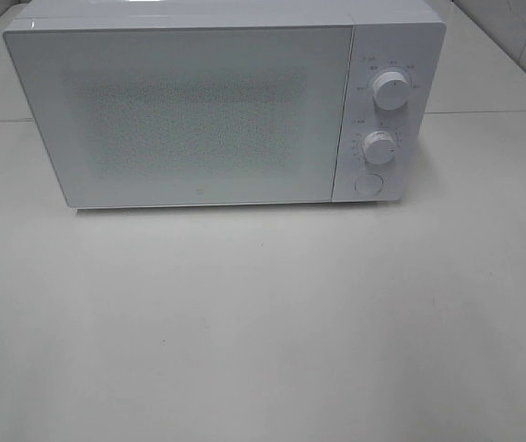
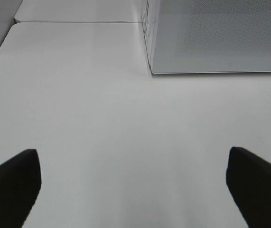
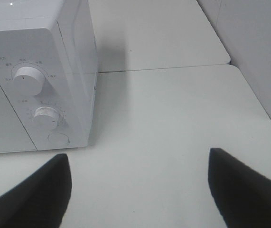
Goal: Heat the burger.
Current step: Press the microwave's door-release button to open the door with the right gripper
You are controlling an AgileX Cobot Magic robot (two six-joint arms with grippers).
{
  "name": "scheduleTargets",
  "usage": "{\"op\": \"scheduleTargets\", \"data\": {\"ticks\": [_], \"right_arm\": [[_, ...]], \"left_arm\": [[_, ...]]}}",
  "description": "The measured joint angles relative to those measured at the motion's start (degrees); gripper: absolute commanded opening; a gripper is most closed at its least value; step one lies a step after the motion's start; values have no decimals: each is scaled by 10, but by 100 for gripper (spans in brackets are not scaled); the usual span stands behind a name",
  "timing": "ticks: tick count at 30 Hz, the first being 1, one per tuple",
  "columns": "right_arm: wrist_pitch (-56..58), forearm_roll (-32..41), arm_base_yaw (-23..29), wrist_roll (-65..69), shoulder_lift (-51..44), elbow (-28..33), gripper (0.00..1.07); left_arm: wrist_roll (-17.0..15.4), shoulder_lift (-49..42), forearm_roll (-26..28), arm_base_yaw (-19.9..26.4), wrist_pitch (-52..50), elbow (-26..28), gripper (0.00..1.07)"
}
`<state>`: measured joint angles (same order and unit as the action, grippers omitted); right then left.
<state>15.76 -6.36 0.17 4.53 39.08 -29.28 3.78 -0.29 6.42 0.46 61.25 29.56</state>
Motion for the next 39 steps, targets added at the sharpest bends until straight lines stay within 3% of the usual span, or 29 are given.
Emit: {"op": "scheduleTargets", "data": {"ticks": [18,24,27,29,32,34,35,37,39], "right_arm": [[-153,0,0,0,124,13,72],[-205,0,0,14,175,15,68],[-236,0,0,34,202,15,62],[-273,0,0,75,239,15,51],[-281,0,0,84,246,15,48],[-307,-6,0,118,272,15,35],[-307,-6,0,118,272,15,35],[-334,-27,0,187,305,15,20],[-339,-33,0,204,311,15,17]], "left_arm": [[0,0,0,0,0,0,98],[0,0,0,0,0,0,98],[0,0,0,0,0,0,98],[0,0,0,0,0,0,98],[0,0,0,0,0,0,98],[0,0,0,0,0,0,98],[0,0,0,0,0,0,98],[0,0,0,0,0,0,98],[0,0,0,0,0,0,98]]}}
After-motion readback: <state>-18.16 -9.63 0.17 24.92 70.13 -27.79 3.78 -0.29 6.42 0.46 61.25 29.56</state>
